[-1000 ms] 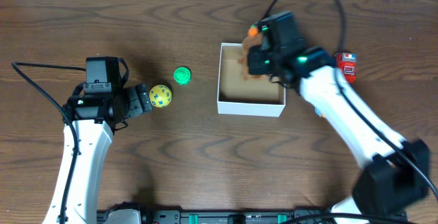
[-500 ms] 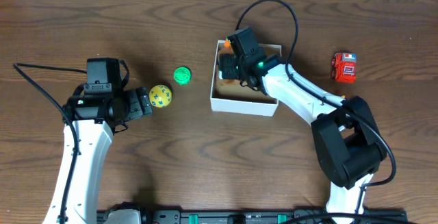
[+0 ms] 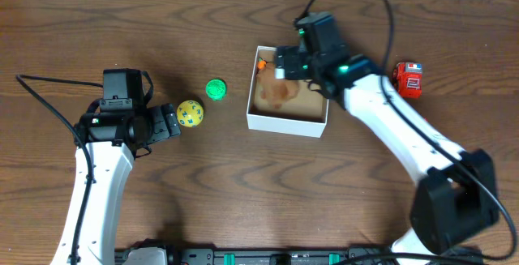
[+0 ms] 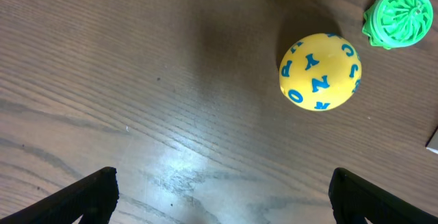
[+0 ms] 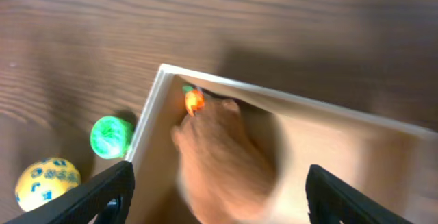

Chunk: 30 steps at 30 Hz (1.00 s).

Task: Pack container
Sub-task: 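Lower the bear into the white box and open the right gripper, then grasp the red toy fire truck with the right gripper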

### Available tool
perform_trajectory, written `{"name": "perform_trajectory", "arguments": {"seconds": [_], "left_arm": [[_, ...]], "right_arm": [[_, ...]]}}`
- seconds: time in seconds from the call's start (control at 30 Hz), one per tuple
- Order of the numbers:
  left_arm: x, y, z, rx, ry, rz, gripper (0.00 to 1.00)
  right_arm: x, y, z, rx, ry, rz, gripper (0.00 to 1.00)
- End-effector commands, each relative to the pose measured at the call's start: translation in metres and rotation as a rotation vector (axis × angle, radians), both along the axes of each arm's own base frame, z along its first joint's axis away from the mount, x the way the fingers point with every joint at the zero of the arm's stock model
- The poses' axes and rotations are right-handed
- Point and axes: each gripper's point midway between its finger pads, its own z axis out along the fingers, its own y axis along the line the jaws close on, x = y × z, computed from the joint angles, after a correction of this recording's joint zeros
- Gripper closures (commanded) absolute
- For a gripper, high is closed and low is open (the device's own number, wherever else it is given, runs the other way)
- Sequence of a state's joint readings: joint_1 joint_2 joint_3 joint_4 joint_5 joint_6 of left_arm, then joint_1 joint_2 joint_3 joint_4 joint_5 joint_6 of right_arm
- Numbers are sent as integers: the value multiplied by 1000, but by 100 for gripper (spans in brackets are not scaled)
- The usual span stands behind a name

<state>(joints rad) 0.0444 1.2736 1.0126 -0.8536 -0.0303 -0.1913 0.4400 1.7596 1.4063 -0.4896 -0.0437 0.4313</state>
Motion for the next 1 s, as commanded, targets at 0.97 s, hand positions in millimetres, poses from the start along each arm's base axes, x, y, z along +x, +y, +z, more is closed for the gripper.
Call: {"name": "perform_trajectory", "arguments": {"seconds": [0.97], "left_arm": [[-1,3,-1,4,10,21,2]], "right_arm": [[11,-304,-125,-210,343,-487,12]]}}
